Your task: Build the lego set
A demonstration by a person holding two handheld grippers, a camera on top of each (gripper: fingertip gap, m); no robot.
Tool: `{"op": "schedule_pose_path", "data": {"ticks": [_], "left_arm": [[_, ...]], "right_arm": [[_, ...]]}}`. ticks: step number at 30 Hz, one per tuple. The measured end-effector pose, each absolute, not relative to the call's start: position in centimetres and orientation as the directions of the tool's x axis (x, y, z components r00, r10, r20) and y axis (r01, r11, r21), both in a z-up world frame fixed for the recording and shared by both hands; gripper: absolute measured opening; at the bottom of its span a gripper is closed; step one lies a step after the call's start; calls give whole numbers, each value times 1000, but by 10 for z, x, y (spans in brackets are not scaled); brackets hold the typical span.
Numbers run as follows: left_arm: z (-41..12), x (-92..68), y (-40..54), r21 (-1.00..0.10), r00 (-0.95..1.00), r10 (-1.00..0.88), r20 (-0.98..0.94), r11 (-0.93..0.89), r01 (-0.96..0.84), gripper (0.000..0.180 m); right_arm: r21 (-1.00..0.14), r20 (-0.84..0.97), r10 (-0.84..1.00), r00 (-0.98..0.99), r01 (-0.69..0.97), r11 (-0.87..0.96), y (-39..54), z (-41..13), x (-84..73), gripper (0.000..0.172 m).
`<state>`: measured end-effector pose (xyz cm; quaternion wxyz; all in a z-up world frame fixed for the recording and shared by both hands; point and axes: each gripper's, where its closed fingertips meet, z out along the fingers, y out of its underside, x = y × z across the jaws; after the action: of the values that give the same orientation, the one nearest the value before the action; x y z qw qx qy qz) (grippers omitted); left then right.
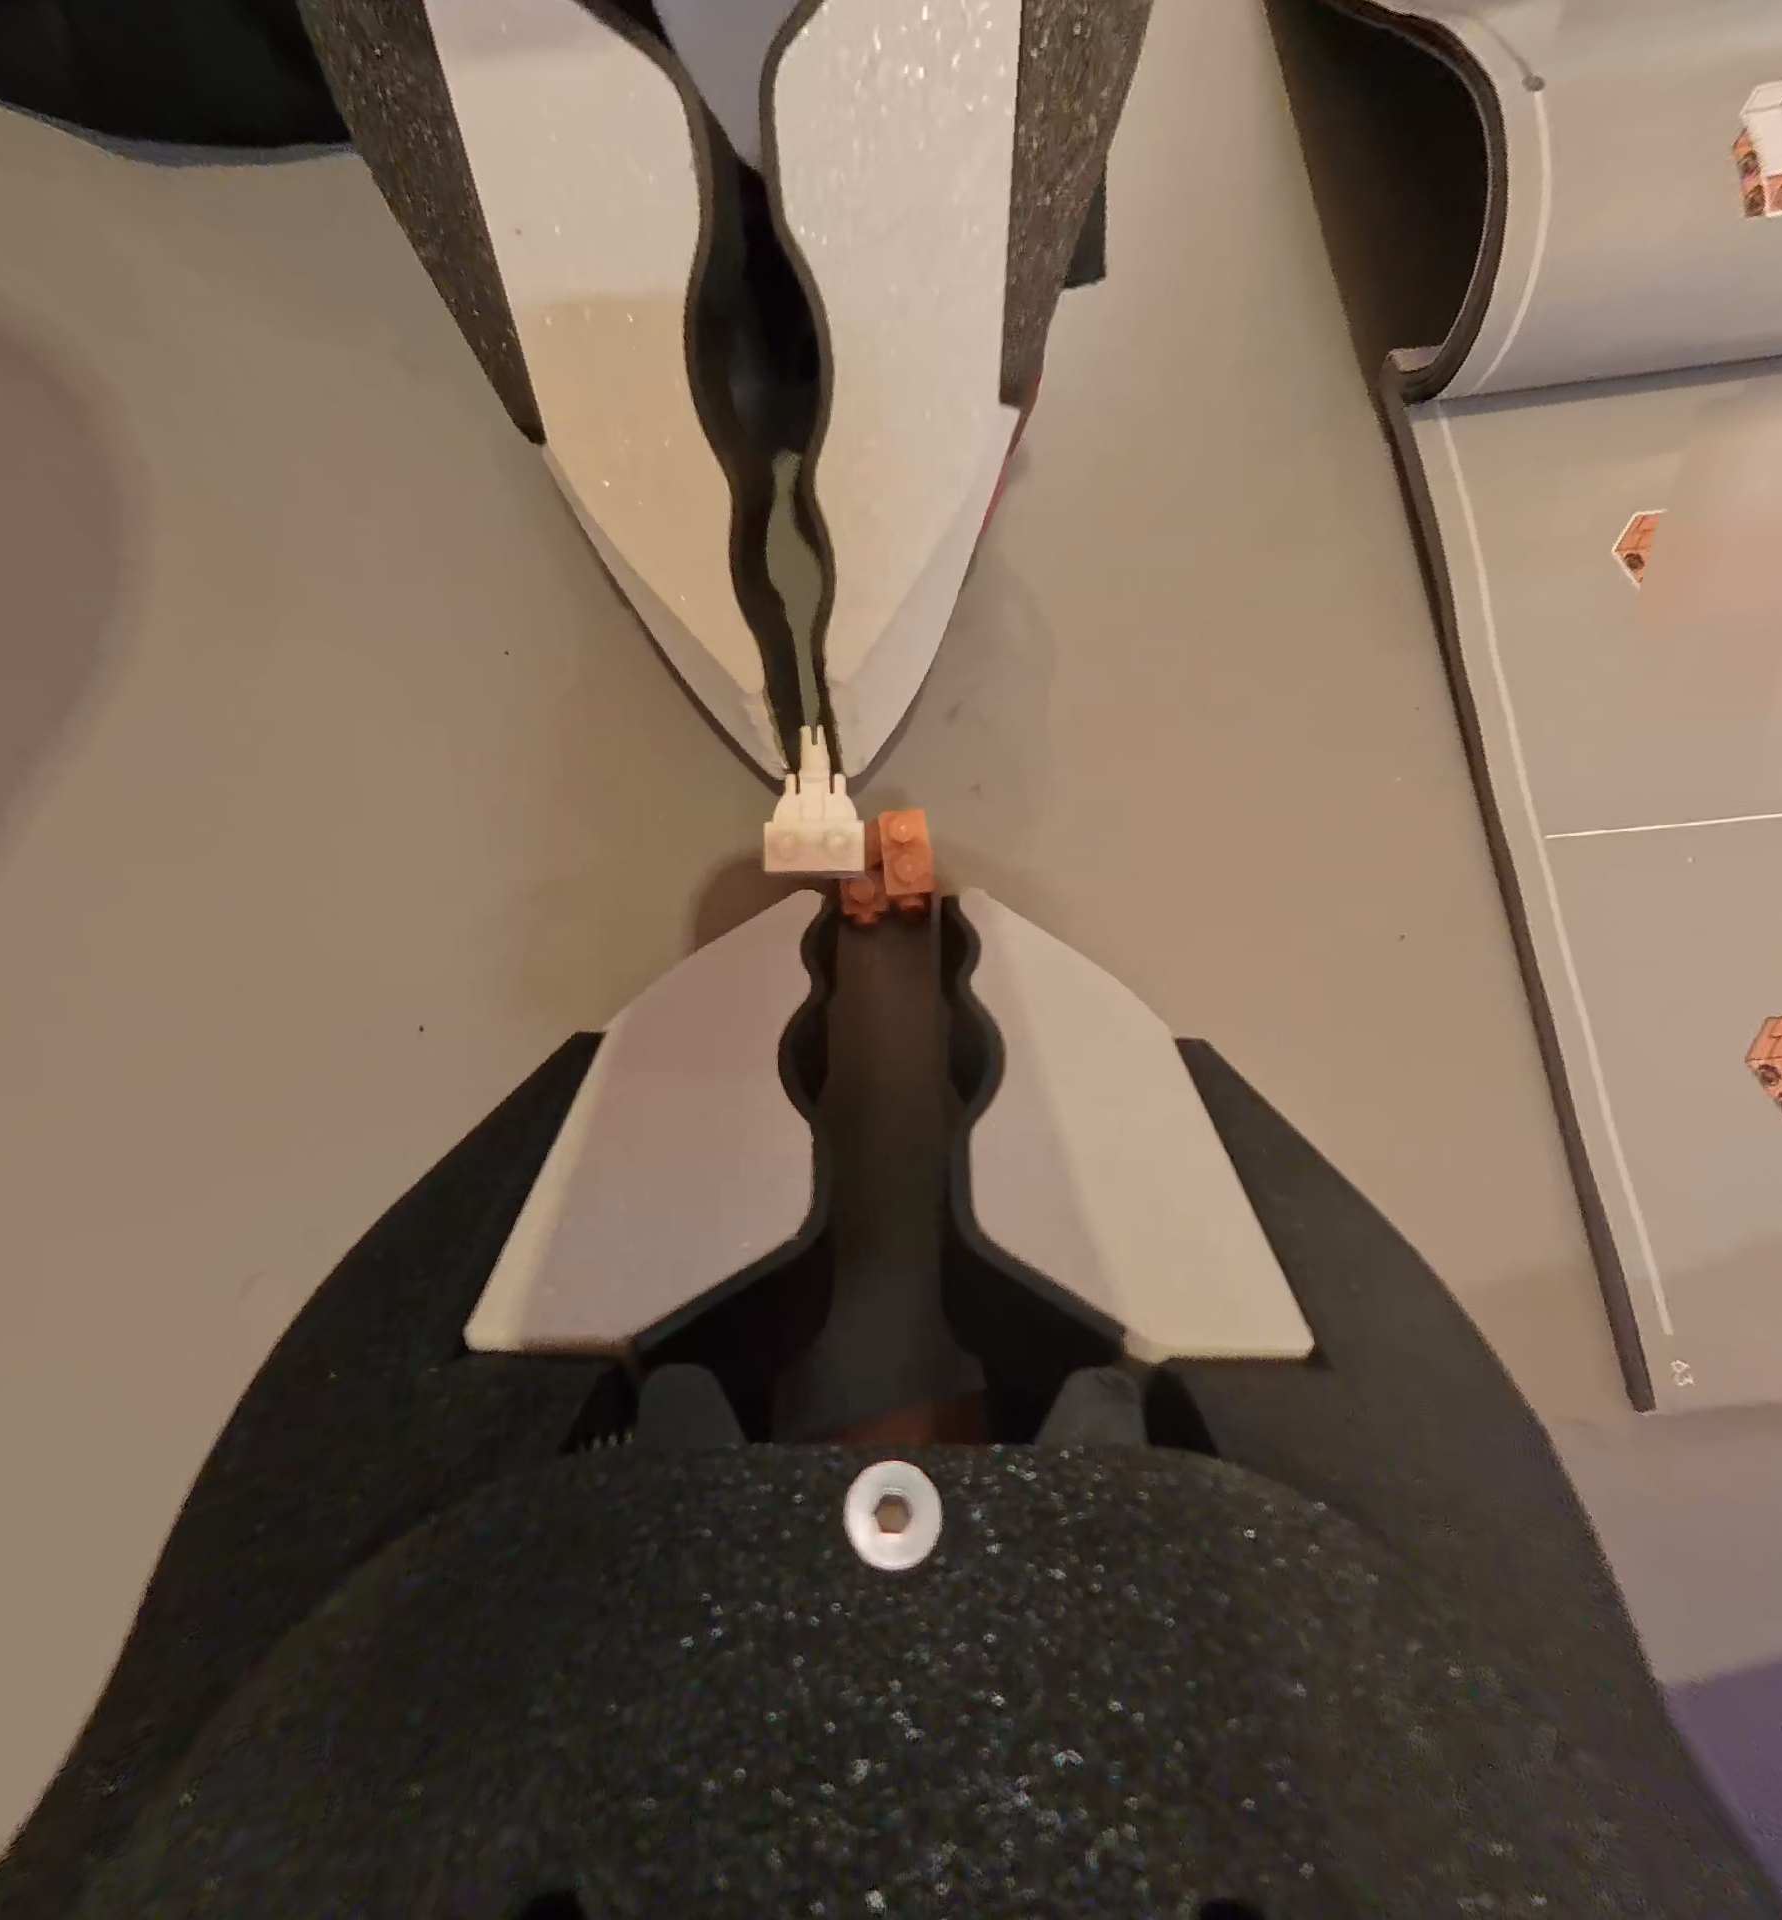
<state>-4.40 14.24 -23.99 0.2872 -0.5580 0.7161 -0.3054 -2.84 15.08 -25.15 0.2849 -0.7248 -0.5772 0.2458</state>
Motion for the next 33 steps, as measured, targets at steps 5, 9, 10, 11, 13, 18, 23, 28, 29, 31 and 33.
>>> {"op": "schedule_pose_path", "data": {"ticks": [5, 9, 10, 11, 13, 18, 23, 28, 29, 31, 33], "left_arm": [[-241, -42, 140, -752, -215, -974, -69, 193, -631, 5], [-242, -42, 140, -752, -213, -975, -62, 186, -633, 5], [-242, -42, 140, -752, -210, -976, -59, 181, -634, 5], [-242, -43, 141, -753, -204, -977, -56, 176, -634, 5], [-241, -43, 142, -755, -203, -978, -46, 167, -634, 5], [-242, -43, 141, -756, -205, -978, -34, 159, -635, 5], [-243, -43, 142, -748, -196, -980, -33, 154, -646, 5], [-247, -44, 141, -729, -205, -978, -45, 172, -663, 5], [-247, -44, 140, -725, -207, -977, -47, 176, -666, 5], [-248, -44, 140, -720, -205, -978, -47, 175, -671, 5], [-249, -45, 140, -717, -206, -978, -46, 176, -675, 5]], "right_arm": [[-694, 5, 982, 191, 708, -134, 151, -252, -28, 26], [-692, -4, 987, 161, 712, -119, 150, -252, -29, 25], [-692, -8, 988, 154, 713, -117, 149, -252, -30, 22], [-692, -13, 989, 148, 713, -115, 149, -252, -31, 17], [-692, -21, 989, 143, 712, -118, 148, -252, -31, 17], [-694, -58, 988, 143, 706, -143, 146, -251, -31, 16], [-697, -92, 984, 150, 696, -171, 146, -250, -31, 16], [-699, -112, 985, 130, 695, -171, 142, -249, -31, 17], [-699, -112, 986, 127, 695, -169, 141, -249, -31, 17], [-700, -110, 986, 123, 695, -165, 141, -249, -31, 18], [-701, -111, 986, 121, 694, -164, 141, -249, -32, 19]]}}
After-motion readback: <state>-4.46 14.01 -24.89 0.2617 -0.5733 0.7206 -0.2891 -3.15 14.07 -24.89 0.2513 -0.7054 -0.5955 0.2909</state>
